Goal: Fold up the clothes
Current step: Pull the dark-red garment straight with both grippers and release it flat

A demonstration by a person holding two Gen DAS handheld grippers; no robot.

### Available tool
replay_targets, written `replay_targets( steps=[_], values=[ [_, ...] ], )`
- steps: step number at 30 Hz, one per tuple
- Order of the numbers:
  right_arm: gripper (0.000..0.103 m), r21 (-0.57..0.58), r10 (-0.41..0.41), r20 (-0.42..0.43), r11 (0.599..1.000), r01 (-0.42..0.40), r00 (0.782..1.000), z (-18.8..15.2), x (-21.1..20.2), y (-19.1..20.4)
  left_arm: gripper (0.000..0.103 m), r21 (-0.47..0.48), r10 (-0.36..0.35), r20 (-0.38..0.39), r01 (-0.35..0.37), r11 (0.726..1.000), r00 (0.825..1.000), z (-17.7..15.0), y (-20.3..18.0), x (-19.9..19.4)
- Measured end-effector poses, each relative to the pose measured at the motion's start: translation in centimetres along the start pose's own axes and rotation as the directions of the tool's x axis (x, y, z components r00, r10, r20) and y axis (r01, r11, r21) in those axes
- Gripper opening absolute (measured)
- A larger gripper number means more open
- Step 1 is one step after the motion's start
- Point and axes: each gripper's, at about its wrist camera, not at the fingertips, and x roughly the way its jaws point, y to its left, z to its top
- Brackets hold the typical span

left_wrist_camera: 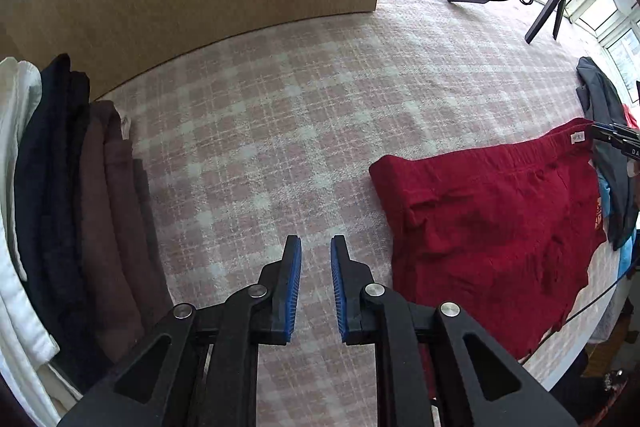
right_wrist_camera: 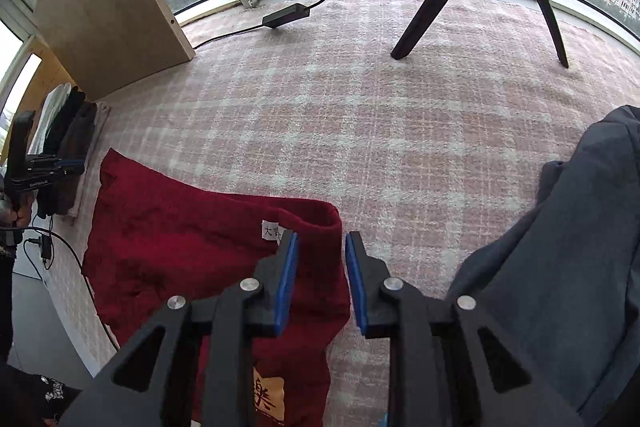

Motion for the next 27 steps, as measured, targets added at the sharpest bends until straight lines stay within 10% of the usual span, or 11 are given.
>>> replay_targets(
  steps=[7,14,20,22,27],
  values=[
    [0.046,0.103,0.054,-0.049,0.993,-0.048,0.997,-10.5,-3.6,-0.9,0.034,-0.042,-0.150,-0.069,0.147,0.988,0.986,-11.5,-1.3,-1.7],
    [0.046,0.055,0.040,-0.070,0.998,-0.036,0.997,-14.2,-2.4,1.3,0.034,-0.004,-0.195,-0.096,0.196,0.981,0.976,-13.2,-4.9,1.2],
    [0.044,0.048,0.022,-0.074,0.999,-0.019,0.997,-14.2,-0.8,1.3,0.005,0.039,-0.173,-0.107,0.178,0.983,0.979,-13.3,-7.0,2.3],
    [0.008,0.068,0.065,-0.071,0.996,-0.060,0.995,-14.3,-0.6,1.1,0.004,0.031,-0.174,-0.110,0.178,0.983,0.979,-13.3,-7.0,2.2],
    [0.005,0.127,0.171,-0.077,0.979,-0.161,0.982,-14.7,-4.5,0.8,0.003,0.020,-0.151,-0.105,0.153,0.988,0.983,-13.5,-6.3,0.4]
  ],
)
